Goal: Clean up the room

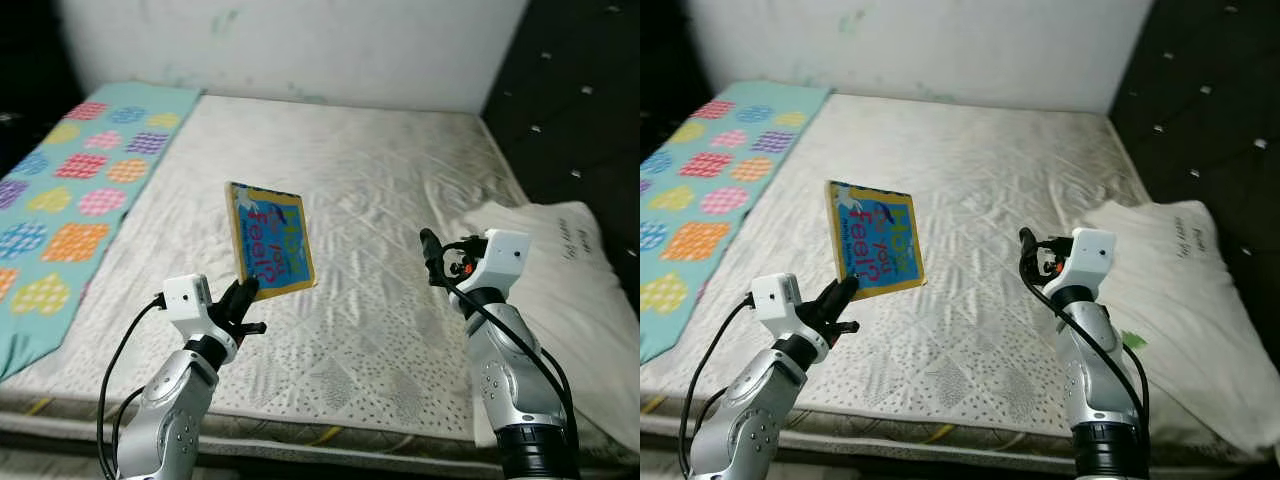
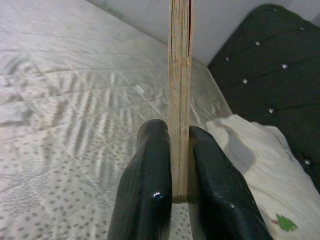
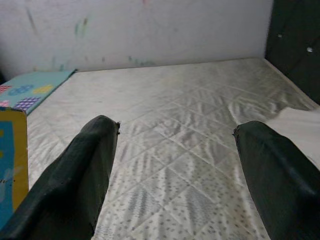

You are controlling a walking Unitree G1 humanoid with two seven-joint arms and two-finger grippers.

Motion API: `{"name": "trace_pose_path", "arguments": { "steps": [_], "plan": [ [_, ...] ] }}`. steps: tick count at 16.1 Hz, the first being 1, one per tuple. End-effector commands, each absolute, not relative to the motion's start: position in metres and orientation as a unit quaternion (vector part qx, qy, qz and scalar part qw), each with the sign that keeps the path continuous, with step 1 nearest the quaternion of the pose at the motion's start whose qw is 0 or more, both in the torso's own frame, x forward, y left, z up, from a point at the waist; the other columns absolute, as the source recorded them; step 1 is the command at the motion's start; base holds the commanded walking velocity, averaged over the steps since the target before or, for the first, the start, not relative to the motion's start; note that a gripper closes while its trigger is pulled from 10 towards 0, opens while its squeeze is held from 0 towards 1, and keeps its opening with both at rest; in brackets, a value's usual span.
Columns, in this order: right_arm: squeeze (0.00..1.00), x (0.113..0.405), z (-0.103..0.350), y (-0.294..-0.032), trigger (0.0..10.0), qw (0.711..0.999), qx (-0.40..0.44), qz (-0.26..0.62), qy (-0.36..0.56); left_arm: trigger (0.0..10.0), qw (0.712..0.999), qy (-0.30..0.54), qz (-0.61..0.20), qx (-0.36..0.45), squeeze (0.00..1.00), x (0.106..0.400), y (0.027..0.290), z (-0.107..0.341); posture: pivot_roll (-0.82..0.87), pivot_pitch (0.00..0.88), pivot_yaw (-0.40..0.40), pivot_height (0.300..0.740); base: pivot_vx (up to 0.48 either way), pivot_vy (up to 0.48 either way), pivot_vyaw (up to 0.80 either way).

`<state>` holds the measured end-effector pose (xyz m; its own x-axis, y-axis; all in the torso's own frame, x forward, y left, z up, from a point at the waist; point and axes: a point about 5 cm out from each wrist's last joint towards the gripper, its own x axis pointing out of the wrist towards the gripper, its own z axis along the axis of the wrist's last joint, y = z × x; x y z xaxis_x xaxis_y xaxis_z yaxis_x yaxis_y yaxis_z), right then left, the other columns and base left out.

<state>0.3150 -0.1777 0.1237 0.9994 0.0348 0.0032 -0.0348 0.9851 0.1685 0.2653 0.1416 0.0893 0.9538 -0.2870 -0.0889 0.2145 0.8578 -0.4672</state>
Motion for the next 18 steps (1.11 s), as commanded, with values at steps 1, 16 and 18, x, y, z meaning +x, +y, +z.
{"name": "trace_pose_path", "arguments": {
  "steps": [1,16,18],
  "plan": [
    [0.00,0.3163,0.1249,-0.1781,10.0,0.996,0.085,0.015,0.001,10.0,0.961,0.051,-0.143,-0.229,0.00,0.2697,0.1395,0.1035,-0.05,0.010,-0.026,0.740,0.000,0.000,-0.80],
    [0.00,0.3196,0.1258,-0.1799,10.0,0.996,0.086,0.010,0.000,10.0,0.962,0.046,-0.144,-0.227,0.00,0.2704,0.1397,0.1034,-0.05,0.004,-0.025,0.740,0.000,-0.067,-0.44],
    [0.00,0.3199,0.1263,-0.1806,10.0,0.996,0.085,0.009,-0.001,10.0,0.962,0.046,-0.143,-0.227,0.00,0.2704,0.1397,0.1032,-0.05,0.005,-0.026,0.740,0.000,-0.399,-0.71]
  ]
}}
